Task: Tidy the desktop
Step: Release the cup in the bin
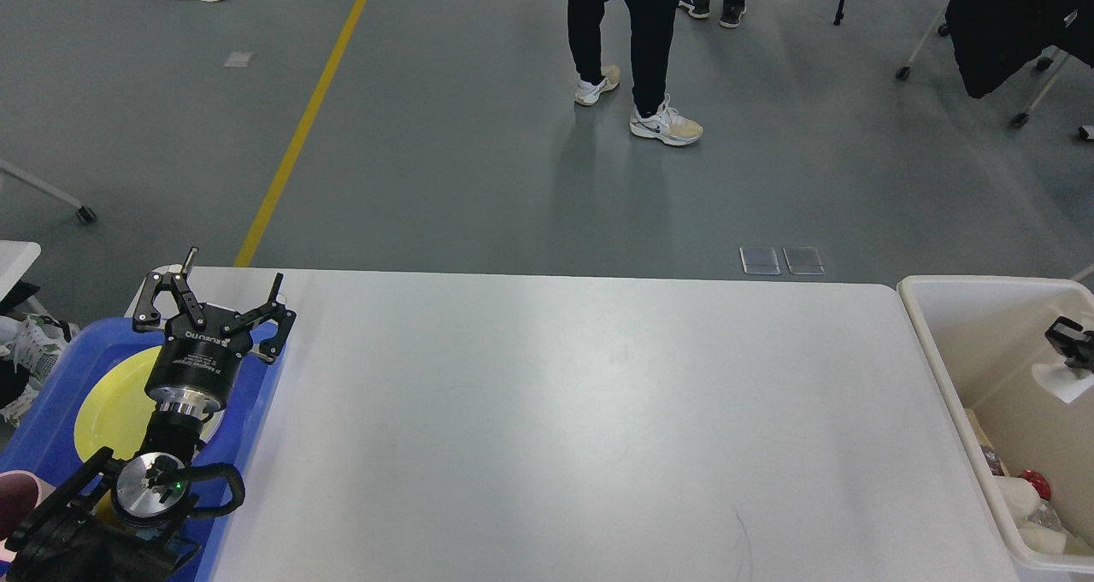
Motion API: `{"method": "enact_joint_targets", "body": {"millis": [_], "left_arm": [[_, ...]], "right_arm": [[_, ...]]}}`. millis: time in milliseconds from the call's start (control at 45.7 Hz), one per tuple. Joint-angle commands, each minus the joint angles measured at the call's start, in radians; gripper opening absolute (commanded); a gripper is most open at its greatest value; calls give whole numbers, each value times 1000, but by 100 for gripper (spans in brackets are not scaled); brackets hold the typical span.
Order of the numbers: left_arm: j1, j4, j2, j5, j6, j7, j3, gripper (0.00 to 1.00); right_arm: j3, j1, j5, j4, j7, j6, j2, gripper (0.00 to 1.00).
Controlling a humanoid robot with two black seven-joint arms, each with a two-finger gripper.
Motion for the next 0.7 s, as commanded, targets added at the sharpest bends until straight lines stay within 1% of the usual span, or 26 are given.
{"method": "enact_joint_targets", "body": {"millis": [0,131,350,569,679], "left_arm": [[0,0,0,0,0,0,0,96],[0,0,0,0,0,0,0,96],[0,1,-1,0,0,0,0,96],[0,1,0,0,0,0,0,96],[0,0,0,0,0,-1,0,96]], "right_arm": [[9,-127,1,-82,-10,-126,59,0],[9,-208,1,-131,-11,-209,96,0],[10,-293,2,-137,-25,-325,135,0],[38,-304,2,-137,-31,-338,135,0],[49,-305,2,-137,-48,-339,138,0]]}}
